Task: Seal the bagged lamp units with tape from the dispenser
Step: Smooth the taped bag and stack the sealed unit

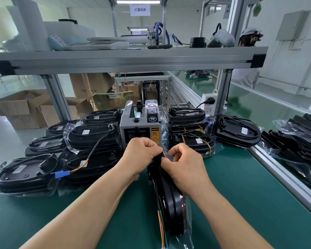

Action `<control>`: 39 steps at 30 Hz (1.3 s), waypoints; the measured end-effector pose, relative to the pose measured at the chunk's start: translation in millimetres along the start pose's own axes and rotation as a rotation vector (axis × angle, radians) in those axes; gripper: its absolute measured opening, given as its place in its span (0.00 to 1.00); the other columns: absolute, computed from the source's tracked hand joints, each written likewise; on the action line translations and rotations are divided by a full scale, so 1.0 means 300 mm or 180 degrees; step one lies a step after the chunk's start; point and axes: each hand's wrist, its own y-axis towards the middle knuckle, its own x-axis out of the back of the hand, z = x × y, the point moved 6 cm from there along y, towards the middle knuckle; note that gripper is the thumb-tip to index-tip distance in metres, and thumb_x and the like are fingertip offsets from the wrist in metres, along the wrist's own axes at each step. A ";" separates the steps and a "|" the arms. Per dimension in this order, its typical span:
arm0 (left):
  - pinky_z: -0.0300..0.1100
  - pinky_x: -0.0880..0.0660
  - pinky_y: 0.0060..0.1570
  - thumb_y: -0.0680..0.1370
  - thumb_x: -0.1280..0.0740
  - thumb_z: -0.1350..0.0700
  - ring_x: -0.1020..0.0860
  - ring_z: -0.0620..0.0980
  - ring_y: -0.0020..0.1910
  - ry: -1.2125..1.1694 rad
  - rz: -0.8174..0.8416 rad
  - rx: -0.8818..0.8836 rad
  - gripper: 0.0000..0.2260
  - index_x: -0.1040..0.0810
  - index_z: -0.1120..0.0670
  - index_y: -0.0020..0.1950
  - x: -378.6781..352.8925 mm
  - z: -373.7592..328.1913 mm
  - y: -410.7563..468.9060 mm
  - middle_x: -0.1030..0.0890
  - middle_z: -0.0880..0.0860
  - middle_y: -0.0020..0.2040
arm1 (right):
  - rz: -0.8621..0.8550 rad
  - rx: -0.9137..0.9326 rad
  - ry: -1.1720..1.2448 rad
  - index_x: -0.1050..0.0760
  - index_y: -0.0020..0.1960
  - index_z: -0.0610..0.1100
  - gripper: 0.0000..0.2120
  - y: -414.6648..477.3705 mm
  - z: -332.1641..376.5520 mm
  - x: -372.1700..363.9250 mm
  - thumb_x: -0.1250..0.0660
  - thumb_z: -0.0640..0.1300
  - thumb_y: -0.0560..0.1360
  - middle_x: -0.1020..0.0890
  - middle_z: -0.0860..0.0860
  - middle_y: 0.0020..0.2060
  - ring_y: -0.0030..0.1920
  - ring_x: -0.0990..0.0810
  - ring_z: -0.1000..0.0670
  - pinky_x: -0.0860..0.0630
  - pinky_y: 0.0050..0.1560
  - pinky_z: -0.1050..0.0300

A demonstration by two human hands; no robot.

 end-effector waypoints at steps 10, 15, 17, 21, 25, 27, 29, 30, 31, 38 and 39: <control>0.37 0.26 0.27 0.72 0.26 0.58 0.23 0.45 0.27 -0.0527 -0.0217 0.0622 0.03 0.18 0.56 0.44 -0.018 0.061 -0.015 0.19 0.52 0.33 | -0.0004 0.0068 -0.0036 0.25 0.47 0.52 0.11 0.001 0.001 0.003 0.27 0.53 0.68 0.23 0.55 0.38 0.39 0.25 0.54 0.31 0.38 0.60; 0.40 0.25 0.27 0.73 0.26 0.58 0.23 0.48 0.24 -0.0917 -0.0171 0.0948 0.07 0.18 0.61 0.44 -0.036 0.073 -0.006 0.20 0.55 0.29 | -0.0011 0.0035 -0.0022 0.25 0.47 0.51 0.11 0.004 -0.001 0.005 0.27 0.54 0.68 0.23 0.55 0.38 0.38 0.26 0.54 0.31 0.39 0.60; 0.39 0.25 0.26 0.74 0.25 0.56 0.24 0.47 0.23 -0.0985 -0.0100 0.0968 0.07 0.18 0.60 0.43 -0.037 0.075 -0.010 0.20 0.54 0.29 | -0.0005 0.0013 0.0000 0.25 0.47 0.51 0.11 0.004 -0.003 0.003 0.27 0.53 0.68 0.24 0.55 0.38 0.38 0.26 0.54 0.30 0.40 0.59; 0.37 0.25 0.28 0.75 0.25 0.56 0.21 0.46 0.28 -0.0997 0.0055 0.0888 0.08 0.17 0.60 0.47 -0.031 0.083 -0.031 0.16 0.57 0.38 | -0.0001 -0.0026 0.0025 0.25 0.46 0.51 0.11 0.004 -0.007 0.001 0.27 0.52 0.68 0.24 0.55 0.37 0.38 0.26 0.53 0.31 0.39 0.59; 0.33 0.27 0.25 0.75 0.26 0.61 0.20 0.42 0.27 -0.1136 0.0143 0.0810 0.05 0.17 0.58 0.50 -0.018 0.084 -0.060 0.15 0.54 0.37 | -0.0012 -0.0108 0.0003 0.26 0.45 0.52 0.11 0.004 -0.011 0.003 0.27 0.54 0.67 0.23 0.55 0.37 0.37 0.26 0.53 0.28 0.38 0.58; 0.32 0.27 0.25 0.73 0.25 0.61 0.20 0.42 0.27 -0.1151 0.0108 0.0864 0.06 0.17 0.57 0.49 -0.012 0.089 -0.072 0.16 0.53 0.36 | 0.0036 -0.0163 -0.0117 0.26 0.46 0.52 0.13 -0.001 -0.008 0.002 0.28 0.58 0.68 0.21 0.55 0.41 0.41 0.23 0.53 0.24 0.43 0.54; 0.33 0.27 0.26 0.71 0.22 0.57 0.20 0.41 0.28 -0.0955 -0.0006 0.0943 0.07 0.17 0.55 0.46 0.000 0.092 -0.078 0.16 0.50 0.35 | 0.0302 -0.0281 -0.0474 0.25 0.51 0.50 0.19 -0.004 0.003 -0.006 0.32 0.63 0.70 0.20 0.54 0.47 0.47 0.21 0.51 0.24 0.47 0.53; 0.34 0.27 0.28 0.71 0.22 0.55 0.20 0.40 0.29 -0.0799 -0.0036 0.0976 0.06 0.17 0.54 0.43 0.007 0.091 -0.082 0.16 0.48 0.34 | 0.0522 -0.0370 -0.0710 0.25 0.52 0.49 0.22 -0.004 0.010 -0.010 0.34 0.65 0.71 0.19 0.52 0.49 0.49 0.21 0.49 0.25 0.48 0.53; 0.35 0.28 0.31 0.70 0.22 0.52 0.20 0.38 0.30 -0.0649 -0.0022 0.1004 0.07 0.16 0.53 0.41 0.012 0.090 -0.089 0.16 0.47 0.33 | 0.0758 -0.0441 -0.0901 0.24 0.51 0.48 0.22 -0.005 0.018 -0.013 0.36 0.66 0.73 0.19 0.51 0.49 0.49 0.21 0.48 0.26 0.47 0.54; 0.32 0.28 0.30 0.68 0.20 0.52 0.21 0.39 0.31 -0.0537 0.0067 0.0175 0.05 0.14 0.48 0.40 0.063 -0.013 -0.164 0.16 0.46 0.35 | 0.0999 0.0424 -0.0464 0.21 0.49 0.45 0.11 -0.074 0.105 0.020 0.33 0.52 0.77 0.20 0.56 0.37 0.35 0.25 0.59 0.30 0.38 0.65; 0.33 0.27 0.32 0.66 0.20 0.50 0.19 0.39 0.34 -0.0367 0.0035 -0.0091 0.08 0.14 0.45 0.42 0.078 -0.048 -0.176 0.15 0.45 0.37 | 0.0878 0.0550 -0.0196 0.22 0.54 0.49 0.08 -0.088 0.114 0.031 0.31 0.50 0.76 0.18 0.57 0.41 0.39 0.23 0.62 0.27 0.43 0.67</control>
